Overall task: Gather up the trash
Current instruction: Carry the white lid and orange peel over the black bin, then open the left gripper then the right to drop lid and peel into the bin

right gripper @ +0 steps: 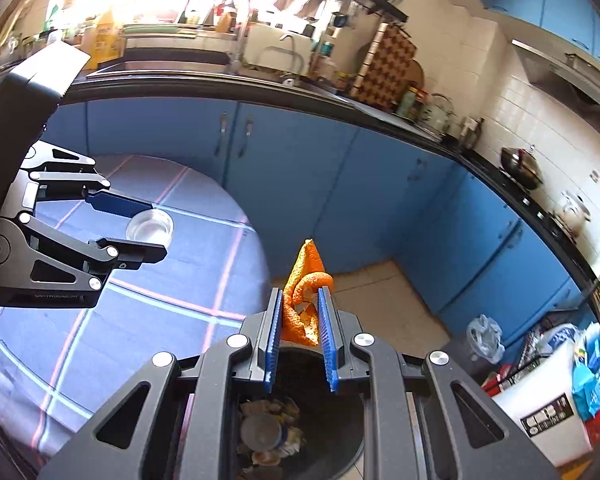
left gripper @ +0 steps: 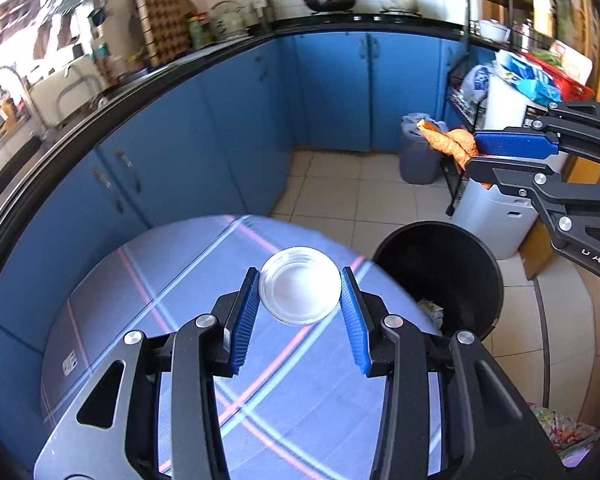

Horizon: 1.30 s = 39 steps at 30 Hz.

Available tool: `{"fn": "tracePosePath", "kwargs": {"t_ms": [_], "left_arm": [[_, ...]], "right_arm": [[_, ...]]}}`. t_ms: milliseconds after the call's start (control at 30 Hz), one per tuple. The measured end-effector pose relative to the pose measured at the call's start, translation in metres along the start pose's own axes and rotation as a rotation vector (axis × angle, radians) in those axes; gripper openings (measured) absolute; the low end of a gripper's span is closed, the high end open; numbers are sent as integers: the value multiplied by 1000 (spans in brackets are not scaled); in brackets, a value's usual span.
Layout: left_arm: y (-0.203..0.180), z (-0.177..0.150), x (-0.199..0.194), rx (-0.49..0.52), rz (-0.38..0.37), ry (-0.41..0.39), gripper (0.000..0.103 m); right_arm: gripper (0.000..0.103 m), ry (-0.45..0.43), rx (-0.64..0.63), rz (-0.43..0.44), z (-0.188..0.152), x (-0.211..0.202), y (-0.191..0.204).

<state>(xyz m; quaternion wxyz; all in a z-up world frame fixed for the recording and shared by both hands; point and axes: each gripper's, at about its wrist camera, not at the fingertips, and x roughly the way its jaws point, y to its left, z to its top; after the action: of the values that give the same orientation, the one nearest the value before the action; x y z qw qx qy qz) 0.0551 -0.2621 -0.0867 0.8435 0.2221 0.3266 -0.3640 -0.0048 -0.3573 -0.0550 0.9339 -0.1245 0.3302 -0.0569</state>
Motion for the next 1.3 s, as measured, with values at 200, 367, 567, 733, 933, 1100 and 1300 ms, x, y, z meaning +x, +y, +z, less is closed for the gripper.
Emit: {"fn": "tracePosePath", "kwargs": {"t_ms": [200, 367, 567, 733, 933, 1100, 1300], "left_arm": [[-31, 22, -2, 51, -27, -30, 41], [-51, 38, -3, 81, -47, -53, 41], [-68, 53, 1, 116, -62, -65, 41], [-80, 62, 8, 134, -72, -63, 42], [-86, 68, 18, 143, -76, -51, 42], [-91, 72, 26, 152, -79, -43, 42], [-99, 79, 35, 163, -83, -38, 43]], "right_arm": [[18, -5, 29, -37, -12, -13, -19], [18, -8, 45, -62, -16, -19, -32], [18, -8, 64, -81, -22, -22, -42], [18, -5, 81, -86, -25, -20, -50], [18, 2, 94, -90, -29, -14, -61], [18, 12, 102, -92, -34, -8, -69], [18, 22, 115, -102, -38, -4, -76]]}}
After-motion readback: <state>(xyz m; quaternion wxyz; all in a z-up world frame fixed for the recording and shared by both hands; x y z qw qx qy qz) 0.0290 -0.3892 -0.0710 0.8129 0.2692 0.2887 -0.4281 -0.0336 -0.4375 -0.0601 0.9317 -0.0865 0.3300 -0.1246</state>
